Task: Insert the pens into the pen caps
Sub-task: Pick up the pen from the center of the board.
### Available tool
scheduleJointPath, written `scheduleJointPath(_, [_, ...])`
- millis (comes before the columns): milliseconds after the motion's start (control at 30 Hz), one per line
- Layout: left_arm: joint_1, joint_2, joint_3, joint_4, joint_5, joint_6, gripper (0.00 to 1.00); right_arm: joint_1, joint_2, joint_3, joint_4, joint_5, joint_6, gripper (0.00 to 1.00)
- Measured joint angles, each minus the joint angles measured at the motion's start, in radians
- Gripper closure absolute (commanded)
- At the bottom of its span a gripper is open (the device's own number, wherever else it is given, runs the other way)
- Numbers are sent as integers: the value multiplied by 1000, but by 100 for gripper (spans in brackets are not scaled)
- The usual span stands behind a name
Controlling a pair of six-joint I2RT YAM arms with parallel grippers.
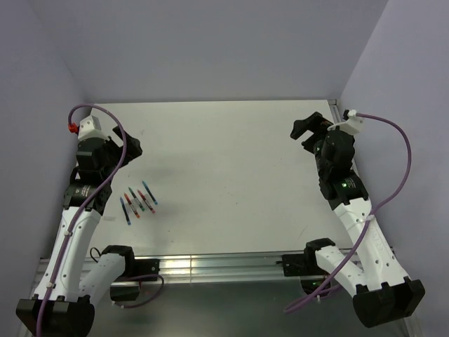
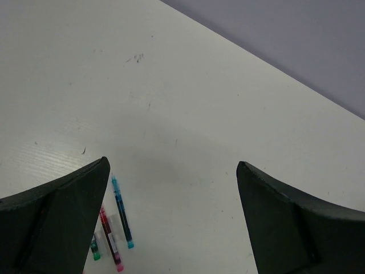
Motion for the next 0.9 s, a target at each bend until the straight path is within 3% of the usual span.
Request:
scheduleJointPath(433, [0, -10, -17, -7, -10, -2, 1, 0, 18, -3, -5, -53, -8, 2])
scheduleJointPath(733, [0, 71, -21, -69, -68, -77, 9, 0, 70, 0, -40, -101, -31, 10])
scheduleJointPath(900, [0, 146, -54, -83, -71, -140, 19, 0, 116, 0, -39, -140, -34, 14])
